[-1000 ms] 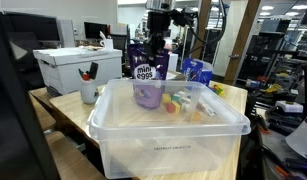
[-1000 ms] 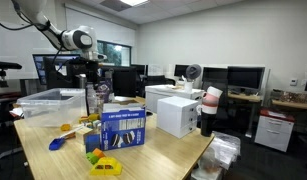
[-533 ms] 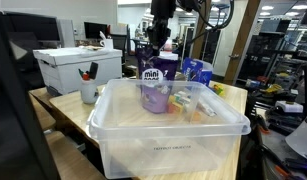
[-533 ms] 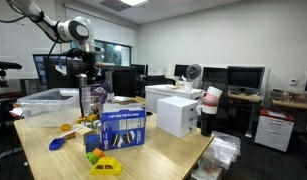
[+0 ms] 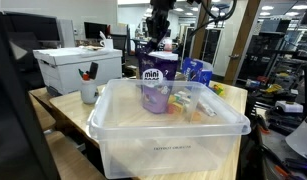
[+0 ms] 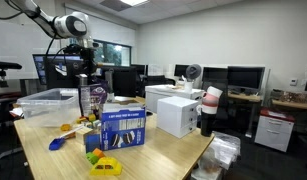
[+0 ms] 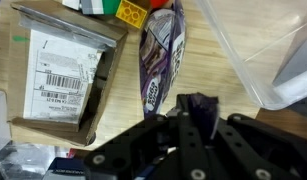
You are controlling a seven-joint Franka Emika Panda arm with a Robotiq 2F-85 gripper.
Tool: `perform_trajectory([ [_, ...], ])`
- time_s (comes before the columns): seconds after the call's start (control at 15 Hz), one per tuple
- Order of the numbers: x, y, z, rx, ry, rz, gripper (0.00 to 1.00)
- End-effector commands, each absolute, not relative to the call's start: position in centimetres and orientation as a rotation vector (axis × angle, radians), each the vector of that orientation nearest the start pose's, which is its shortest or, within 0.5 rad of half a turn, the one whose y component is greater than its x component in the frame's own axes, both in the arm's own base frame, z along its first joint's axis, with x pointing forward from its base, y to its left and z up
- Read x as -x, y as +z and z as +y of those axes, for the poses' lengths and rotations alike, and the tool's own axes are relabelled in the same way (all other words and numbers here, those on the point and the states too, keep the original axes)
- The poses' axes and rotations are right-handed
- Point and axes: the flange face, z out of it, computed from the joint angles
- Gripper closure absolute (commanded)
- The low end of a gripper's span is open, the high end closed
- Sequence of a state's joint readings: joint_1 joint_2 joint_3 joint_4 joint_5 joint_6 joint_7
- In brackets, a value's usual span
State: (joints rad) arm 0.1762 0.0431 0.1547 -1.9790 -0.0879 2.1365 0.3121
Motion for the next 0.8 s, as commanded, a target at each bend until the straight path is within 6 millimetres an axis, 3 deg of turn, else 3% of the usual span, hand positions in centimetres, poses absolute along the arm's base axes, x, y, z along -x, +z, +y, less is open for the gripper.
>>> perform_trajectory([
  [0.0, -54.1, 45.9, 18.3, 3.147, -0.173, -0.04, 0.74],
  [0.13, -54.0, 45.8, 18.3, 3.143, -0.153, -0.035, 0.61],
  [0.27, -53.9, 45.5, 18.2, 3.142, -0.13, -0.024, 0.42],
  [0.4, -53.8, 45.1, 18.0, 3.142, -0.11, -0.014, 0.3],
  [0.53, -53.7, 44.0, 17.0, 3.15, -0.071, -0.011, 0.1],
  [0.73, -53.6, 42.5, 15.9, 3.141, -0.034, -0.012, 0.01],
])
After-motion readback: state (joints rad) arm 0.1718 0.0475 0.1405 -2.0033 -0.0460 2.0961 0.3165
